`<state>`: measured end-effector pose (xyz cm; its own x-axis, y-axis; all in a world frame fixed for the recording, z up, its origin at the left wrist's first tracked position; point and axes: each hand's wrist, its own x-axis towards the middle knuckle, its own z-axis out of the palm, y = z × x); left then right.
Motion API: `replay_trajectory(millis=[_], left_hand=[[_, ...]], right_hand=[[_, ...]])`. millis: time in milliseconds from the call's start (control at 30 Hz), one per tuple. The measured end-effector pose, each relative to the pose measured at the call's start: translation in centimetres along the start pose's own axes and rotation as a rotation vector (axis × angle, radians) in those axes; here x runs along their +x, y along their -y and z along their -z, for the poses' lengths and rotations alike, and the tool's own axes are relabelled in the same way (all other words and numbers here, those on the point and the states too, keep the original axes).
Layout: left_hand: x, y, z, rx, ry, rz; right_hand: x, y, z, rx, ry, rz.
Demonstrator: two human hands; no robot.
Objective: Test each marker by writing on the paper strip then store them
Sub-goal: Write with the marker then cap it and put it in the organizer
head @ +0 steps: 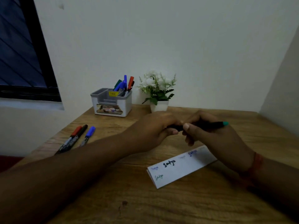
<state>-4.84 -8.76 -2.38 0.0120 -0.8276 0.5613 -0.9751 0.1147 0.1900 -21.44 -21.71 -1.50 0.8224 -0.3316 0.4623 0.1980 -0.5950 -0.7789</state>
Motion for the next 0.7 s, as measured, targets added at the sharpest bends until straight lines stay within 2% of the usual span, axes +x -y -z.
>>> replay_trajectory(millis=[200,367,533,600,700], left_hand=[[-0.1,0.8,-2.6,-0.043,0.030,0.055],[-0.3,1.0,-2.3,-0.151,0.011,0.136],[-0.3,1.0,-2.2,-0.201,0.090,0.187],[-0.4,1.4,-2.0,-0.200,0.106,0.259],[-0.3,2.0,-1.8,-0.175,0.112,0.353]], right_hand=[[-0.1,-2.0,0.1,0.004,0.013,-0.113],[0.0,-1.9,-0.1,0.017,-0.012,-0.074],[-0.5,-1.6,-0.4,-0.037,-0.020,0.009],[-0.5,-1.3,0.1,-0.009,-0.100,0.044],[-0.5,-0.4,1.8,0.171,-0.256,0.123]])
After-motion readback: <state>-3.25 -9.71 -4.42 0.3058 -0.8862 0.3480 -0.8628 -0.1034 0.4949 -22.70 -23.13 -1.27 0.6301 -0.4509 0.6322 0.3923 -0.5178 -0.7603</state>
